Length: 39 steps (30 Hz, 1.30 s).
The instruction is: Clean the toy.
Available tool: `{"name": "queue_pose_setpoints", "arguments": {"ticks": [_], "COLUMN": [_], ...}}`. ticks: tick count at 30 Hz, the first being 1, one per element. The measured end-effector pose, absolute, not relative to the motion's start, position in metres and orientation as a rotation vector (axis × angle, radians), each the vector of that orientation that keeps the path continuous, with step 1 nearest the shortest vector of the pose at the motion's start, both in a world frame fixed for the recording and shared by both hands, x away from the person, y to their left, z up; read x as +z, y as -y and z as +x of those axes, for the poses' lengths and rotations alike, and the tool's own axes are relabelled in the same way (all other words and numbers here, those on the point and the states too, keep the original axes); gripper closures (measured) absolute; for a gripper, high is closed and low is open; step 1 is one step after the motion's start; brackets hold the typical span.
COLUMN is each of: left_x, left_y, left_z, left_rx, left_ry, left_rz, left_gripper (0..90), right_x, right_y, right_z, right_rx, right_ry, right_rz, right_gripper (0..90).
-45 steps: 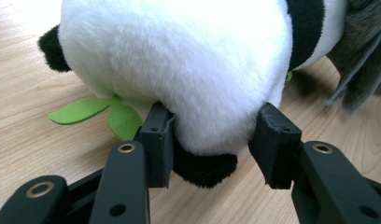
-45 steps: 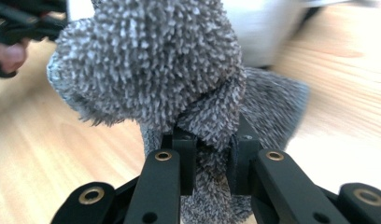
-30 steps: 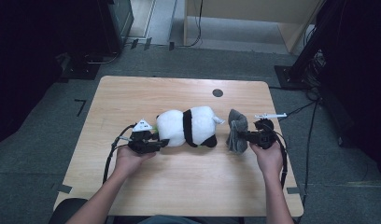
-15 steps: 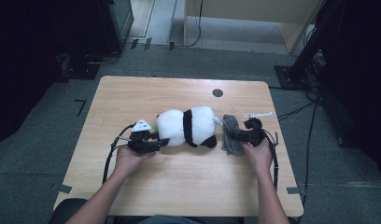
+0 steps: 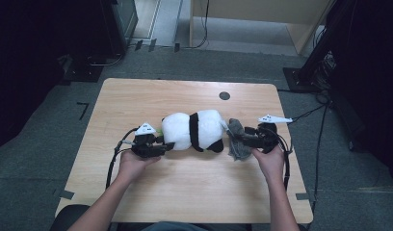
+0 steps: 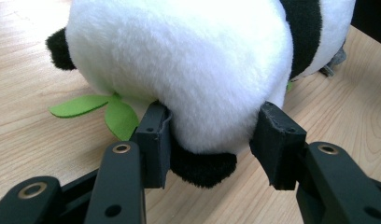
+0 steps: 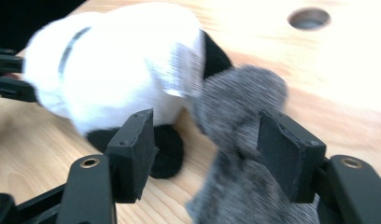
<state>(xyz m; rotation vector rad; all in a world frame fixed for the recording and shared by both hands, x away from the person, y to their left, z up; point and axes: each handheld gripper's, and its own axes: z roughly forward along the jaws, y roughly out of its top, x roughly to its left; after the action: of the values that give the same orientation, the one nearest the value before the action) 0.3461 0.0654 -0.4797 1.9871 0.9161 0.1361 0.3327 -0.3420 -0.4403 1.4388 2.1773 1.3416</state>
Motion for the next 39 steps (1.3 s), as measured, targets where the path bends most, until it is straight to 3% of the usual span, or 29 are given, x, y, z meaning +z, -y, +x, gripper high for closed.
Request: {"name": "queue_pose_setpoints", "arguments": {"ticks": [16,20,28,30,33,36,39], "left_x": [-0.478,-0.478,-0.479,-0.479,-0.479,-0.476,-0.472], "left_y": [-0.063,-0.063,-0.061,-0.060,-0.060,-0.061,-0.064], "left_z": [0.344,0.343,0.342,0.342,0.342,0.342,0.341], "left_rx": [0.117,0.111,0.109,0.106,0.099,0.087,0.086], "left_ry": [-0.921,-0.920,-0.923,-0.923,-0.909,-0.882,-0.867], "left_rz": [1.989,1.986,1.983,1.984,1.977,1.981,1.977], "left_gripper": [51.3,51.6,51.8,51.7,50.4,45.2,37.9], "right_x": [-0.448,-0.458,-0.474,-0.476,-0.473,-0.471,-0.465], "right_y": [0.278,0.265,0.244,0.241,0.245,0.250,0.254], "right_z": [0.339,0.347,0.357,0.358,0.357,0.358,0.357], "right_rx": [1.358,1.360,1.221,1.193,1.196,1.228,1.243], "right_ry": [-2.321,-2.332,-2.329,-2.319,-2.315,-2.316,-2.301], "right_rz": [1.269,1.282,1.368,1.352,1.344,1.357,1.351], "right_gripper": [16.1,0.3,0.1,5.1,20.5,35.0,41.3]}}
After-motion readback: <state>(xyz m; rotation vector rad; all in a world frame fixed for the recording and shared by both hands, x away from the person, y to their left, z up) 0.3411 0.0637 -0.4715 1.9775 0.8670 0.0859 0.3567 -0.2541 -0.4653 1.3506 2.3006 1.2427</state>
